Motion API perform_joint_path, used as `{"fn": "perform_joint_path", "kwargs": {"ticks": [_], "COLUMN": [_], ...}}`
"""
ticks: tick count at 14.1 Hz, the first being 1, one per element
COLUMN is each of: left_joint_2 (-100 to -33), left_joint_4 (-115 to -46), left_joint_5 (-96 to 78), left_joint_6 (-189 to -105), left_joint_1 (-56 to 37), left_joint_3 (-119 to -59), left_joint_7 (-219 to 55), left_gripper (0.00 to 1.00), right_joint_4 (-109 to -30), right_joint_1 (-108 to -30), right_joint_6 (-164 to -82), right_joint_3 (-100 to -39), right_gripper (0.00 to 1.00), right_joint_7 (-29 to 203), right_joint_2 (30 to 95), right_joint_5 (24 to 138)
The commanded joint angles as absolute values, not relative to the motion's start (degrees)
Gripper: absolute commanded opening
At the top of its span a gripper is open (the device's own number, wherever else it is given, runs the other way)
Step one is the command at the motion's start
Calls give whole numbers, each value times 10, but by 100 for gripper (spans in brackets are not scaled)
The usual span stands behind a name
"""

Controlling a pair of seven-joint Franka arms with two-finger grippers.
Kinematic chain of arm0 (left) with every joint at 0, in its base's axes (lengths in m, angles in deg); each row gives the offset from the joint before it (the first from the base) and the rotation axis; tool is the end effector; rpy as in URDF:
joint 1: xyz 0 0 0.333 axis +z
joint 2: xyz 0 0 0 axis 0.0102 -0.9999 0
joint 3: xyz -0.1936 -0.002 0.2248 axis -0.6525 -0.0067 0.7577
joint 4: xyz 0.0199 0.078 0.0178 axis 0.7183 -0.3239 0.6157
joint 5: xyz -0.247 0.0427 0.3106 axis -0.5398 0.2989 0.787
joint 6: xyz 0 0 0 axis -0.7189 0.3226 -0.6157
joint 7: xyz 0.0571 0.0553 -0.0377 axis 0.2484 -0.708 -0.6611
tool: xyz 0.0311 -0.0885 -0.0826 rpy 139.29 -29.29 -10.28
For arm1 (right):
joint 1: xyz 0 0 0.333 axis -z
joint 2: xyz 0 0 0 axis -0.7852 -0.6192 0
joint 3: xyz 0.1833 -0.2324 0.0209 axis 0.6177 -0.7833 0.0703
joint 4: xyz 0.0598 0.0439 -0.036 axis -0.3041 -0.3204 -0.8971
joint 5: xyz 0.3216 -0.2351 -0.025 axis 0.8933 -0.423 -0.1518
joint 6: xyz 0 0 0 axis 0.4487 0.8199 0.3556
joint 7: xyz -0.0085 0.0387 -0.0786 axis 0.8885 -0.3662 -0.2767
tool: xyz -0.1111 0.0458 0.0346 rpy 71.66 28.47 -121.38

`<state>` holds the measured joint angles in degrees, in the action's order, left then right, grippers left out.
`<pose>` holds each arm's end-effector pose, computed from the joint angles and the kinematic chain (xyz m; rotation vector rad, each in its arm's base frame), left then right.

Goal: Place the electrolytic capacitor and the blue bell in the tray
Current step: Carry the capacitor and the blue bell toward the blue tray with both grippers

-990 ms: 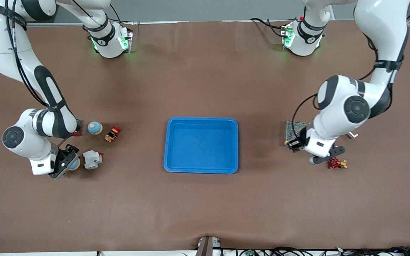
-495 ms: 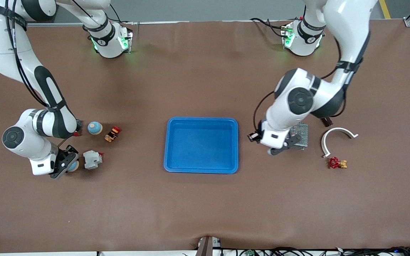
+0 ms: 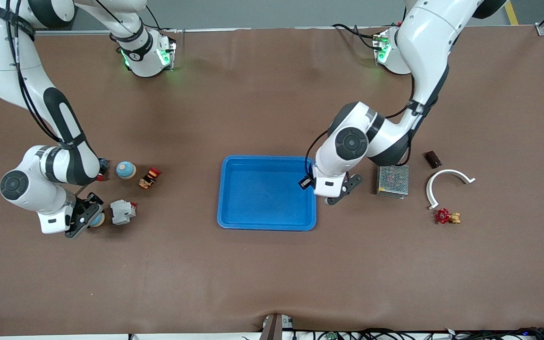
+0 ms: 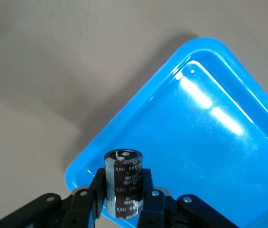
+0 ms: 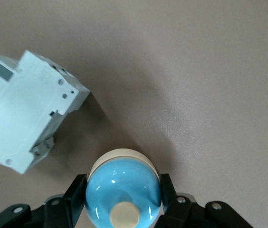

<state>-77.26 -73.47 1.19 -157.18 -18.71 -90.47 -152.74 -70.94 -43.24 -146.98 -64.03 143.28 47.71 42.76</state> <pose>0.5565 -0.4020 0.2360 2.8249 1.0887 -0.2311 0.6514 -0.0973 0.1534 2.7845 1.4138 0.0012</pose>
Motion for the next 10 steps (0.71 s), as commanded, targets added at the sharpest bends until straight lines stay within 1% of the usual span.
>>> {"fn": "perform_joint_path", "kwargs": {"ticks": [1, 4, 7, 10], "left_joint_2": [-805, -831, -853, -869], "left_joint_4": [-707, -707, -707, -707], "left_joint_5": [25, 25, 25, 24], "left_joint_6": [-1584, -1604, -1614, -1635], "left_joint_1": [-203, -218, -220, -237], "left_joint_3": [-897, -896, -896, -887], "left_joint_7": [-1603, -1660, -1691, -1699], "left_gripper": [0, 0, 0, 0], "right_joint_4": [-654, -638, -638, -638], "right_joint_1": [-433, -461, -507, -562], "right_joint_6": [-1396, -1338, -1299, -1259], "right_joint_3": [-634, -634, -633, -629], "right_gripper": [51, 51, 51, 51], "right_joint_7": [1413, 1319, 1187, 1064], "right_joint_2": [480, 509, 536, 549], "right_joint_5": [441, 441, 441, 440]}}
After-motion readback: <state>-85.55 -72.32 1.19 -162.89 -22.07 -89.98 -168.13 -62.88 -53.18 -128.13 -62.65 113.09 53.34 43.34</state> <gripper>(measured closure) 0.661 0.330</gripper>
